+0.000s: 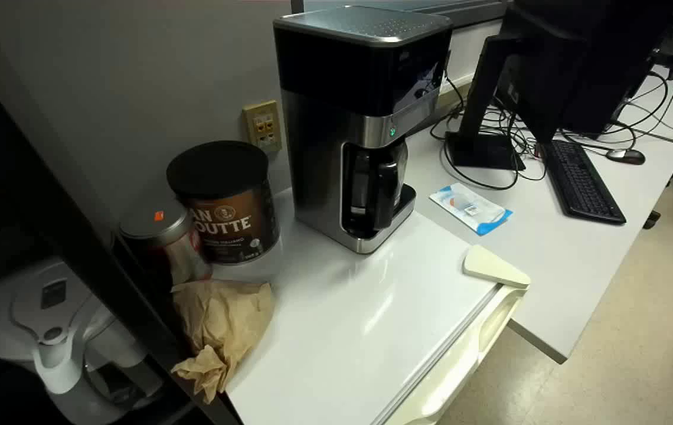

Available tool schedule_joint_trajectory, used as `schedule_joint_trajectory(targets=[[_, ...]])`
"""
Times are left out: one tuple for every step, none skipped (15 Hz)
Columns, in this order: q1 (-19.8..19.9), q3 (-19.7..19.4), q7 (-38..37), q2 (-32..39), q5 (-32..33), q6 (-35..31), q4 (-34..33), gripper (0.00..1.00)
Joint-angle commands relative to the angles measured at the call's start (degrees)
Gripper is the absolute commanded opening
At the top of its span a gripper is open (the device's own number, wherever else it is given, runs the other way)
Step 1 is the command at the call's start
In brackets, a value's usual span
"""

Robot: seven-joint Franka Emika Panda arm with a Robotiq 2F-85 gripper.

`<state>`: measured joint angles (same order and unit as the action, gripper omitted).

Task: Press a button on the coffee maker

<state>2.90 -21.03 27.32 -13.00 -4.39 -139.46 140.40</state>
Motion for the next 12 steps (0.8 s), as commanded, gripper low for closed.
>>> schedule_joint_trajectory(targets=[[1.85, 1.87, 0.35, 0.11, -0.59, 0.13, -0.04, 1.0], [1.85, 1.87, 0.35, 0.11, -0.59, 0.13, -0.04, 1.0], [1.85, 1.87, 0.35, 0.11, -0.59, 0.13, -0.04, 1.0], [1.85, 1.88, 0.35, 0.11, -0.59, 0.13, -0.04, 1.0], [1.85, 1.88, 0.35, 0.11, -0.59, 0.13, -0.04, 1.0], [1.85, 1.87, 0.35, 0.11, -0.59, 0.13, -0.04, 1.0], [1.85, 1.88, 0.35, 0.11, -0.59, 0.13, -0.04, 1.0], [1.85, 1.88, 0.35, 0.11, -0.59, 0.13, -0.04, 1.0], [1.85, 2.2, 0.28, 0.99, -0.3, -0.56, -0.43, 1.0], [1.78, 2.6, 0.67, 1.86, -0.39, -0.91, -0.87, 1.0], [1.77, 3.04, 0.71, 2.56, -0.34, -1.84, -1.07, 1.0], [1.35, 3.37, 1.49, 3.59, -0.99, -1.71, -1.7, 1.0]])
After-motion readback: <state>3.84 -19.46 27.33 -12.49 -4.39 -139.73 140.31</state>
